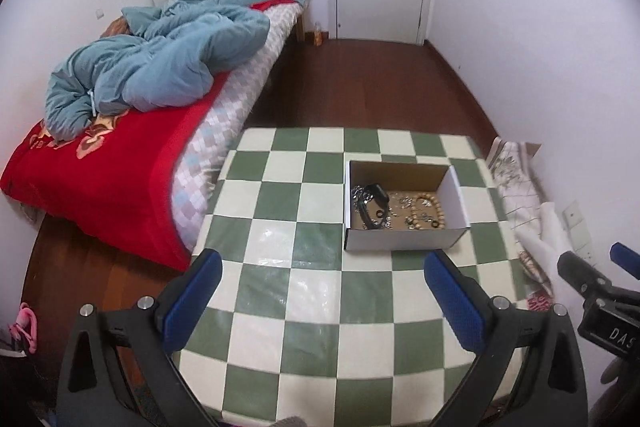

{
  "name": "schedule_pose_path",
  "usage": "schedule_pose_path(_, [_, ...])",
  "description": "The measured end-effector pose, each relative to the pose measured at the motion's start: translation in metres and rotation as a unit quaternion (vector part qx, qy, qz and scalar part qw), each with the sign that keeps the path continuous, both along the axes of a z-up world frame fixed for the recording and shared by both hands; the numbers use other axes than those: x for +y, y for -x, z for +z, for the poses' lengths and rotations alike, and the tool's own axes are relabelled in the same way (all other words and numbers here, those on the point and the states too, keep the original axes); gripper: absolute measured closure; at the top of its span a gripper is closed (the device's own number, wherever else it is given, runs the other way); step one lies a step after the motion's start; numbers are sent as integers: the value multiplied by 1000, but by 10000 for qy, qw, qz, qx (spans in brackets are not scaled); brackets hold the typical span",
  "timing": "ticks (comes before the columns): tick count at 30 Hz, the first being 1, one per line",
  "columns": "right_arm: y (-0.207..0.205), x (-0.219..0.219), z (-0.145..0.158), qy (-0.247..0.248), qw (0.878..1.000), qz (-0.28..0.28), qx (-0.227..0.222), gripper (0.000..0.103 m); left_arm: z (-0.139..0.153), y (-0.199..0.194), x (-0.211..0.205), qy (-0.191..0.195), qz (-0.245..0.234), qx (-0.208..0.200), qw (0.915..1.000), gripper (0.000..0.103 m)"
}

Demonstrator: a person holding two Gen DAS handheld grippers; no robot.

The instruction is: Organize jewelry

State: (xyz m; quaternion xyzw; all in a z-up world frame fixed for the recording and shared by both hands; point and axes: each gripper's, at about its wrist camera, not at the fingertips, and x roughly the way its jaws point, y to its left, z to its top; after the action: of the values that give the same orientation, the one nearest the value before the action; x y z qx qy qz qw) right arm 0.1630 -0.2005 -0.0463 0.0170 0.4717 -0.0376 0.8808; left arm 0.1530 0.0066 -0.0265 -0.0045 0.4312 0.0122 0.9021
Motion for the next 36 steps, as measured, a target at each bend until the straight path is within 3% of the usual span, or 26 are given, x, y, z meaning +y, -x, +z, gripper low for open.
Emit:
schedule_pose_path(10, [75,4,86,101,9975,17,-696,0,71,62,-1,28,-210,-548,9983,0])
schedule_pose_path(18, [108,7,128,133,9959,97,-888,0,97,81,1,136,-251,-583,9979,0])
schedule_pose_path(26, [95,5,148,106,9959,174,-886,0,105,75,-5,141,-182,-554,9982,0])
schedule_pose_path(36, [57,5,145,167,9961,159,-847,0,102,39,-10,113,74,-482,9987,0])
